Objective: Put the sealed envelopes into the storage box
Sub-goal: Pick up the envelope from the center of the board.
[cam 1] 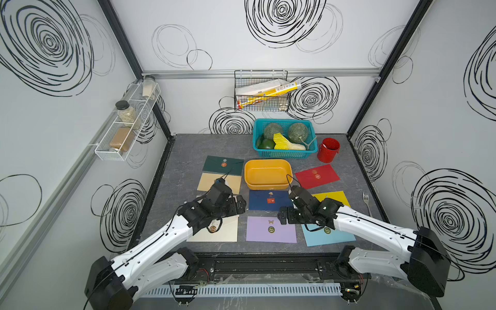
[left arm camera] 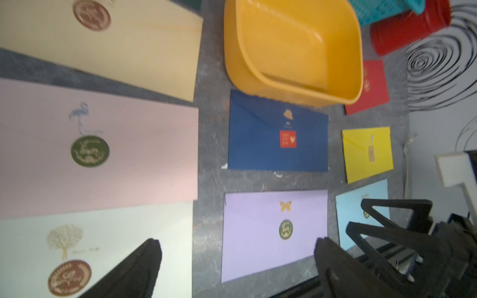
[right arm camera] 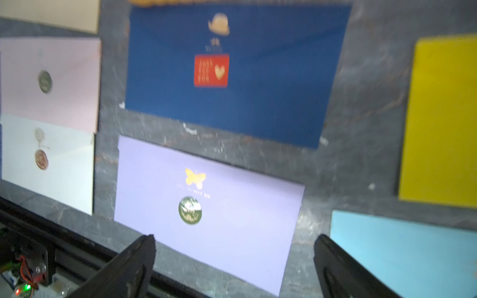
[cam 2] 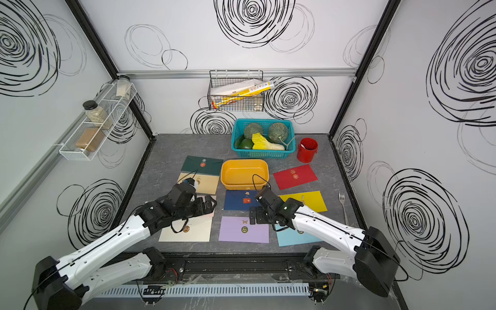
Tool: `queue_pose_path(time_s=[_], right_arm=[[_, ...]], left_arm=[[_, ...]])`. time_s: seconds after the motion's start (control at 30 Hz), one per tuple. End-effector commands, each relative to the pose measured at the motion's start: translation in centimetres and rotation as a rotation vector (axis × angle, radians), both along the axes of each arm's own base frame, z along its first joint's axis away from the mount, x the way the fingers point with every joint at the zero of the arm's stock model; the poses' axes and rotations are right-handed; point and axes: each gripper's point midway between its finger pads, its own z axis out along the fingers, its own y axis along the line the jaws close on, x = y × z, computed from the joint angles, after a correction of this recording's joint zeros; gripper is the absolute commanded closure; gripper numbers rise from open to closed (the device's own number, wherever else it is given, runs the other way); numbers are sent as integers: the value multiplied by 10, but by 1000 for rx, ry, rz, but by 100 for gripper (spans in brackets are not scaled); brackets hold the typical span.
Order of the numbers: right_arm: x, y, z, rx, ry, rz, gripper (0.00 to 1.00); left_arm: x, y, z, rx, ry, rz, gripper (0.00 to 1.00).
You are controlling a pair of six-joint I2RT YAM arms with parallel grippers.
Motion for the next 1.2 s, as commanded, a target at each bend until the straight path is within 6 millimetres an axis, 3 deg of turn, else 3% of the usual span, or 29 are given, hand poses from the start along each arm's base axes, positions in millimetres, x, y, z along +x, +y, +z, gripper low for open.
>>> queue_pose_path(time_s=[0.0, 0.17, 0.3, 0.47, 0.67, 0.8, 0.97, 1.17], right_arm=[[-24, 0, -16, 39, 130, -70, 0], [-35, 0, -31, 56, 157, -74, 0], [-40, -1, -45, 78, 169, -78, 0], [-41, 3, -57, 108, 175, -83, 0], [-42, 3, -69, 99, 189, -87, 0], [-47, 2, -74, 110, 209, -92, 0], [-51, 5, -78, 135, 224, -79, 0], [-45, 13, -65, 195, 206, -107, 0]], left_arm=[[-27, 3, -35, 117, 107, 35, 1], [-43, -28, -64, 139, 162, -75, 1], [-45, -38, -84, 165, 197, -107, 1], [-43, -58, -91, 115, 189, -156, 1], [-45, -70, -115, 106, 219, -212, 1], [-52, -65, -131, 116, 258, -198, 1], [-58, -75, -138, 46, 279, -246, 1], [-49, -80, -123, 46, 225, -265, 1]])
